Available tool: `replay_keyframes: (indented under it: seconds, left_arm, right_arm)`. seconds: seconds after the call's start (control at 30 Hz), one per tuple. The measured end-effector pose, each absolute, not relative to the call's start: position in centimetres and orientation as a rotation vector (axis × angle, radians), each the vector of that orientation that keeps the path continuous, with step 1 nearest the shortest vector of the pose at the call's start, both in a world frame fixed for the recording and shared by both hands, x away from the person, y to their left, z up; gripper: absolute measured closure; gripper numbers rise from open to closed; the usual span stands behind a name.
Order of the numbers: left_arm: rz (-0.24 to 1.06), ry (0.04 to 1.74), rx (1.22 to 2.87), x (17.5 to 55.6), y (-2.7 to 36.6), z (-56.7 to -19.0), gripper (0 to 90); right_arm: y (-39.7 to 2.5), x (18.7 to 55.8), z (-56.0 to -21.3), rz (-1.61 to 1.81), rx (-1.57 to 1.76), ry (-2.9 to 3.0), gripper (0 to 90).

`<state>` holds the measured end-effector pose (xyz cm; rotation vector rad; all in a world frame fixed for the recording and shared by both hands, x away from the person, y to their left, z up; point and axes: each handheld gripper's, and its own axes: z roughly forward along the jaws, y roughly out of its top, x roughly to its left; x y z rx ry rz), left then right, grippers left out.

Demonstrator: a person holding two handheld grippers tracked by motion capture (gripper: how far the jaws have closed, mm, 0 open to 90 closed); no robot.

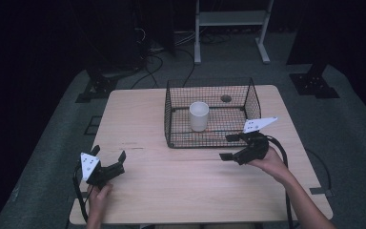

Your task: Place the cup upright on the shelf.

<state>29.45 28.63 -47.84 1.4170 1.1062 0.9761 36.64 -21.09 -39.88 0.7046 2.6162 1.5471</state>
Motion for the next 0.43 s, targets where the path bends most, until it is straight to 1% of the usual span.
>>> replay_keyframes:
  seconds: [0.2,0.43]
  left_arm:
    - [0.976,1.106,1.414,29.5,28.6,-47.8,0.0]
    - [0.979,1.109,1.414,29.5,28.6,-47.8,0.0]
  right_arm:
    - [-21.5,35.4,-40.9,1.538,0.712,2.618,12.5]
    - [-21.8,32.9,-42.1,1.506,0.706,2.561,12.4]
